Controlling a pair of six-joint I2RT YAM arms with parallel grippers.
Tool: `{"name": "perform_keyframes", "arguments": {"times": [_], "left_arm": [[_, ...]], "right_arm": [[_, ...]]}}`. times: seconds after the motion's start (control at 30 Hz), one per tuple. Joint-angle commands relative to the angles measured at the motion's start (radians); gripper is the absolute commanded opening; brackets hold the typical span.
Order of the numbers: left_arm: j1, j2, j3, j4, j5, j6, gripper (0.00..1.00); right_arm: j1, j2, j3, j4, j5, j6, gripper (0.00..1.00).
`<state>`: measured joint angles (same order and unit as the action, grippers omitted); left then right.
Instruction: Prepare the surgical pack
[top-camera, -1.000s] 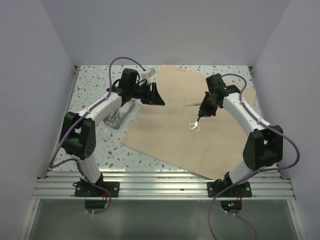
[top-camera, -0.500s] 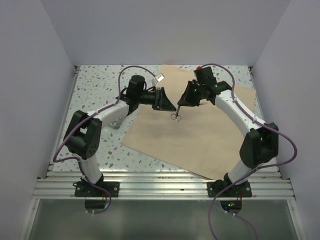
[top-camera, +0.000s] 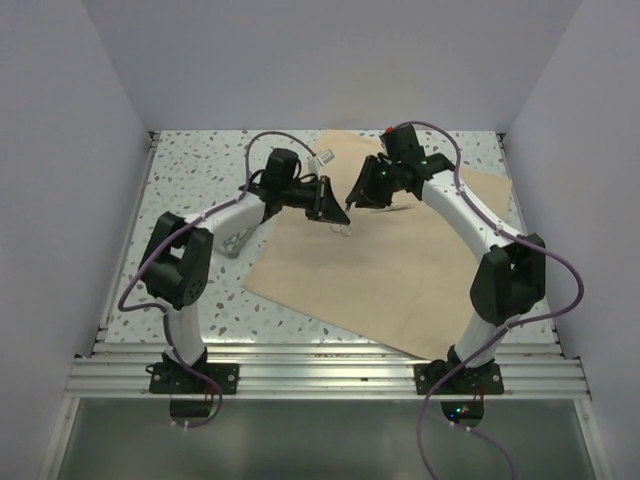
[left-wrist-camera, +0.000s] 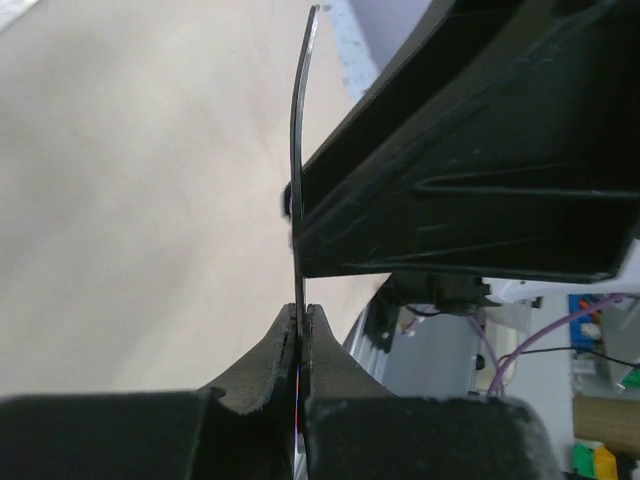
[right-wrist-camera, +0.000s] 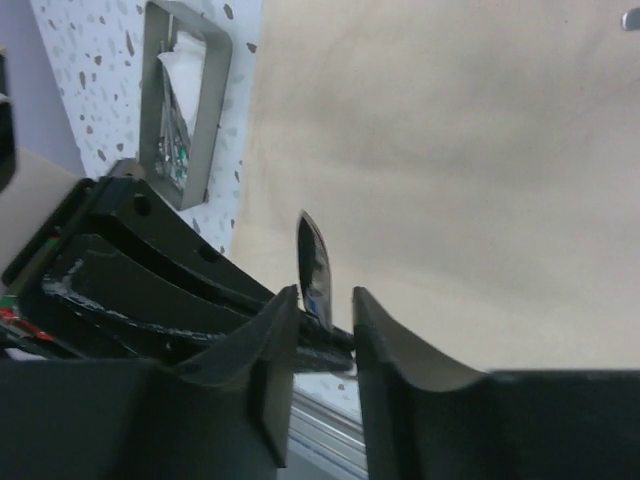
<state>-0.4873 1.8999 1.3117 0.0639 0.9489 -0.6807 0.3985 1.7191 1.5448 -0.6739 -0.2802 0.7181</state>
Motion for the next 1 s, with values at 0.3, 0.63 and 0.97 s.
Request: {"name": "perform_keyframes", "arguments": {"times": [0.3,0.63,0.97], "left_arm": [[0.254,-0.073,0.207,-0.866,-0.864,0.676,0.00],[0.366,-0.073,0.104,-0.892,-0.946,0.805,0.00],[0.386,-0.007,0.106,-0.900,-0.791,0.828,0.05]], "right_arm": [[-0.067,0.132,0.163,-0.204,0.108,-0.054,0.51],[-0.072,0.214,0.175,-0.231,0.055,-0.074,0.50],[-0.089,0.231,0.184,-0.236,0.058,-0.083,0.50]]}}
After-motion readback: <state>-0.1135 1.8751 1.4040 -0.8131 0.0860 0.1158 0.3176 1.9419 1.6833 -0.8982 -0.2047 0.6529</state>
